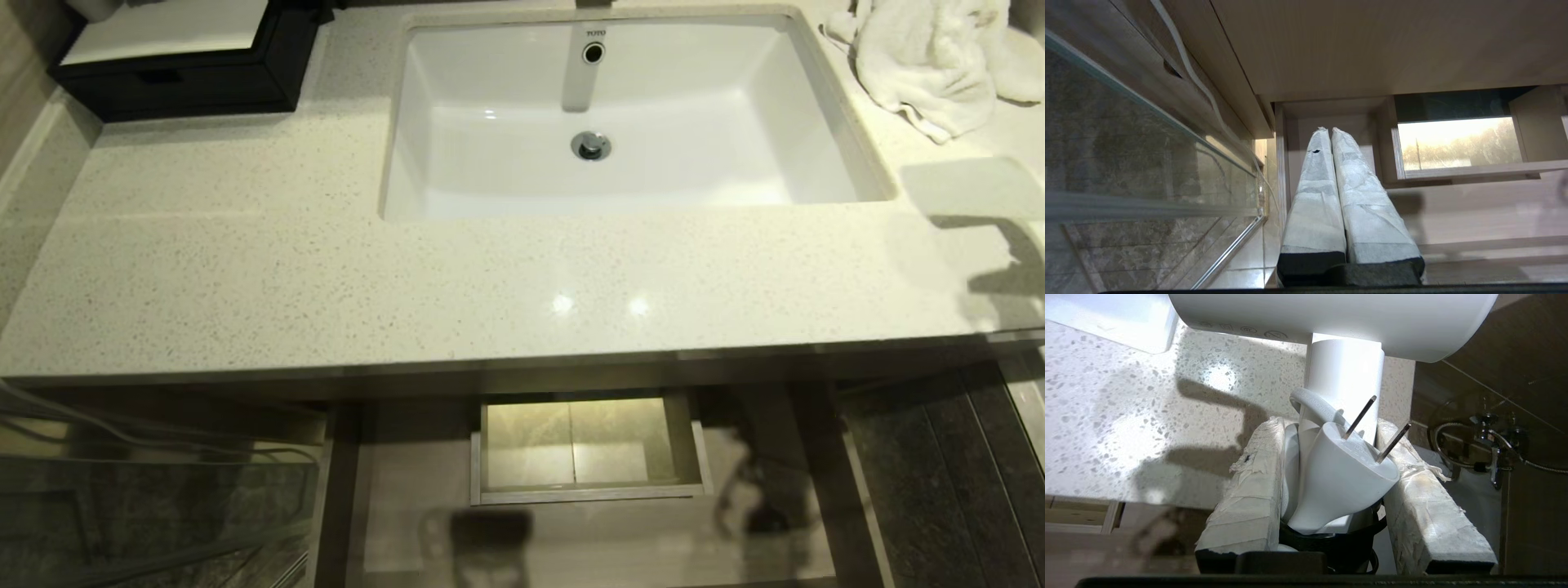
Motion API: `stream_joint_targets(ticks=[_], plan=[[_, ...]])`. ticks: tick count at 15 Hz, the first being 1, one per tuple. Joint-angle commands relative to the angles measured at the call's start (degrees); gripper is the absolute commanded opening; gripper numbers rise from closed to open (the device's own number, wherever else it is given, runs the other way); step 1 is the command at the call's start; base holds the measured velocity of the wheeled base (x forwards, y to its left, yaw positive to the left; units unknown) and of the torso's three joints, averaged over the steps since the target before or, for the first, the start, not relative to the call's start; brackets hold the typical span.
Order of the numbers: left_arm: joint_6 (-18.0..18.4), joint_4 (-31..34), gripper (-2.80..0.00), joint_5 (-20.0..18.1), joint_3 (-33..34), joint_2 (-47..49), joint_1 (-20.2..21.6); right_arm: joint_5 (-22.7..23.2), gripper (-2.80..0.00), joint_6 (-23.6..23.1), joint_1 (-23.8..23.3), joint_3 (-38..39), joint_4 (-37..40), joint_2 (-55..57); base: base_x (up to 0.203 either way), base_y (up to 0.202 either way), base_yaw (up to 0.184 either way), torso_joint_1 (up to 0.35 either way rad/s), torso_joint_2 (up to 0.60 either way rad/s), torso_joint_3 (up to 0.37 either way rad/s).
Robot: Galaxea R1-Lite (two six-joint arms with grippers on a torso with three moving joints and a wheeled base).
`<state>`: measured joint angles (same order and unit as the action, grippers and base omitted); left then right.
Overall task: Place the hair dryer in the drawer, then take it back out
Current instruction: Place it on the countertop
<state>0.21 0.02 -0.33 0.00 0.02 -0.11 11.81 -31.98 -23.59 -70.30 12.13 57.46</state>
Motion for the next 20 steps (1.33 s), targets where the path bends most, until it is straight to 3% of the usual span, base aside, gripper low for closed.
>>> stream_joint_targets(ticks=[1,4,8,13,14,15,20], plan=[[0.0,0.0,-2.80,0.0,0.0,0.0,0.0,0.3,-2.80,-0.5,0.0,-3.5,0.1,8.3,0.000,0.000,0.000,0.123,-0.07,0.022],[0.0,0.0,-2.80,0.0,0.0,0.0,0.0,2.1,-2.80,-1.9,0.1,-10.4,2.3,16.4,0.000,0.000,0.000,0.029,-0.02,0.007],[0.0,0.0,-2.80,0.0,0.1,0.0,0.0,15.3,-2.80,-4.6,0.1,-18.5,10.4,25.5,0.000,0.000,0.000,0.000,0.00,0.000],[0.0,0.0,-2.80,0.0,0.0,0.0,0.0,21.1,-2.80,-7.6,0.1,-22.0,13.2,32.1,0.000,0.000,0.000,0.000,0.00,0.000],[0.0,0.0,-2.80,0.0,0.1,0.0,-0.1,21.8,-0.63,-8.7,0.1,-23.3,13.2,33.3,0.000,0.000,0.000,0.000,0.00,0.000],[0.0,0.0,-2.80,0.0,0.0,0.0,-0.1,22.0,0.00,-9.3,0.1,-24.9,13.2,34.8,0.000,0.000,0.000,0.000,0.00,0.000],[0.0,0.0,-2.80,0.0,0.0,0.0,0.0,22.4,0.00,-9.6,0.1,-27.3,13.5,34.8,0.000,0.000,0.000,0.000,0.00,0.000]])
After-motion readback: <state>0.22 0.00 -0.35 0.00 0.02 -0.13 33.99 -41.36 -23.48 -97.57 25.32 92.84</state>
